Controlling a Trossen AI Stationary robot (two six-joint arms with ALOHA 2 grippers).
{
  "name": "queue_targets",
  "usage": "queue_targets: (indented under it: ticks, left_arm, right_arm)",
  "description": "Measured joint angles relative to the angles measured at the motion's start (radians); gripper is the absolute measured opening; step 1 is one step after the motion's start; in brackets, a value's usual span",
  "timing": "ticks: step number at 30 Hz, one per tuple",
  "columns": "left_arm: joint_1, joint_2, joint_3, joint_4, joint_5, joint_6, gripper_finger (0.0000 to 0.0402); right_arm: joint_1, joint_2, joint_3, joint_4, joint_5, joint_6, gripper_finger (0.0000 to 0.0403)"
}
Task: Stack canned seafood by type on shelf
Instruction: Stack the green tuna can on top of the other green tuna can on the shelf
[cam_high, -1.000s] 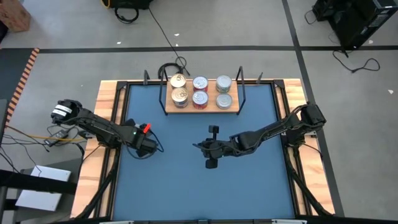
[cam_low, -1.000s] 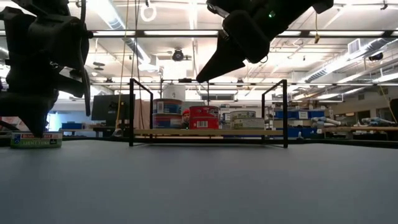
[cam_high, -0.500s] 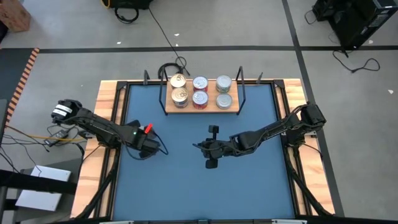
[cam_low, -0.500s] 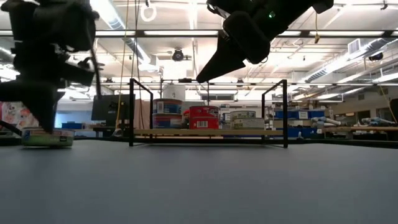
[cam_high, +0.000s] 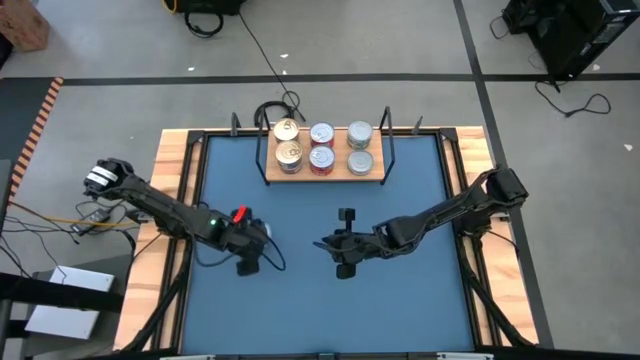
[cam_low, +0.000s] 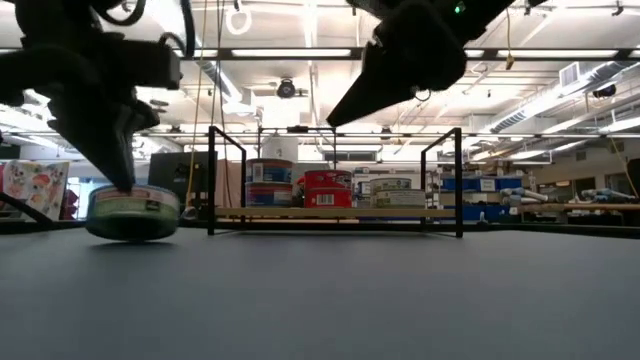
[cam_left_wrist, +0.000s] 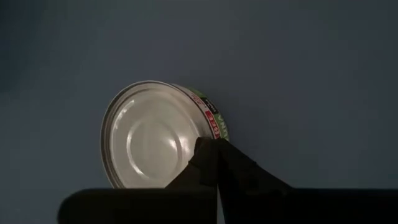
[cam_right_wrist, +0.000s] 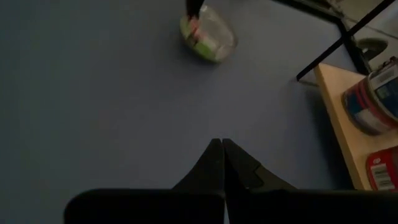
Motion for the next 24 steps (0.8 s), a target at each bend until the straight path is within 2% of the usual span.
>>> queue_targets:
  ticks: [9, 14, 17, 20, 24]
  left_arm:
    - [-0.01, 0.136, 0.005, 0.254, 0.081, 0.118, 0.0]
    - [-0.006, 0.214, 0.082, 0.279, 0.081, 0.205, 0.0]
    - [-0.006, 0.239, 0.138, 0.22, 0.072, 0.239, 0.0]
    - [-0.006, 0.228, 0.184, 0.083, -0.006, 0.243, 0.0]
    - [0.012, 0.168, 0.164, -0.08, -0.068, 0.179, 0.0]
  right_arm:
    - [0.021, -0.037, 0.0, -0.023, 0.025, 0.003, 0.0]
    - [0.027, -0.047, 0.001, -0.031, 0.027, 0.007, 0.0]
    - [0.029, -0.055, 0.002, -0.05, 0.029, 0.023, 0.0]
    - [0.035, -0.058, 0.002, -0.072, 0.031, 0.04, 0.0]
    - [0.04, -0.059, 0.002, -0.096, 0.031, 0.056, 0.0]
